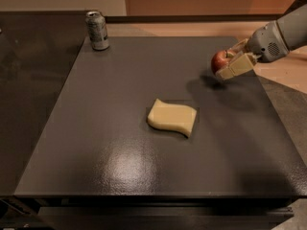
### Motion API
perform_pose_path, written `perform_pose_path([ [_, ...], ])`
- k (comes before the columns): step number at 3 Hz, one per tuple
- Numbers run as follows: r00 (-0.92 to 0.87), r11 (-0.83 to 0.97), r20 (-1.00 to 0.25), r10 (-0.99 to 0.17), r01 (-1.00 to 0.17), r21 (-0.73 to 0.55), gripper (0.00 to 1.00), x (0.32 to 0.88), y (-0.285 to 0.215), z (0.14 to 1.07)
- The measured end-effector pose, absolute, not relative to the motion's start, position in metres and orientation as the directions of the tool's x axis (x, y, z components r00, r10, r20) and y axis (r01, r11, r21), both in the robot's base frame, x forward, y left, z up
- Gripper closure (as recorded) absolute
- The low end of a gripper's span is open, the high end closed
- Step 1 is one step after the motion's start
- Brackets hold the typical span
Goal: Move apple near sponge
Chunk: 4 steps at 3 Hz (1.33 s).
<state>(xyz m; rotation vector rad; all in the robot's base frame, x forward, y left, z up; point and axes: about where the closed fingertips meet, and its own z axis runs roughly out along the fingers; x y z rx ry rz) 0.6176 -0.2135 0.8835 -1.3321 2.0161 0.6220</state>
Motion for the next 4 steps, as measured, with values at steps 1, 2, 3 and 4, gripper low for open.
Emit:
perform_pose_path([
  [1, -0.2, 0.228, -0.734, -0.649, -0.972, 0.064, 1.0, 0.583, -0.182, 0.882],
  [2, -0.12, 0.097, -0.749, -0.651, -0.992, 0.075, 1.0, 0.554, -0.155, 0.878],
  [3, -0.065, 0.014, -0.769, -0.636, -0.997, 0.073, 1.0, 0.536, -0.137, 0.872],
  [4, -0.02, -0.051, -0.781, -0.624, -0.997, 0.066, 0.84, 0.525, -0.125, 0.866],
])
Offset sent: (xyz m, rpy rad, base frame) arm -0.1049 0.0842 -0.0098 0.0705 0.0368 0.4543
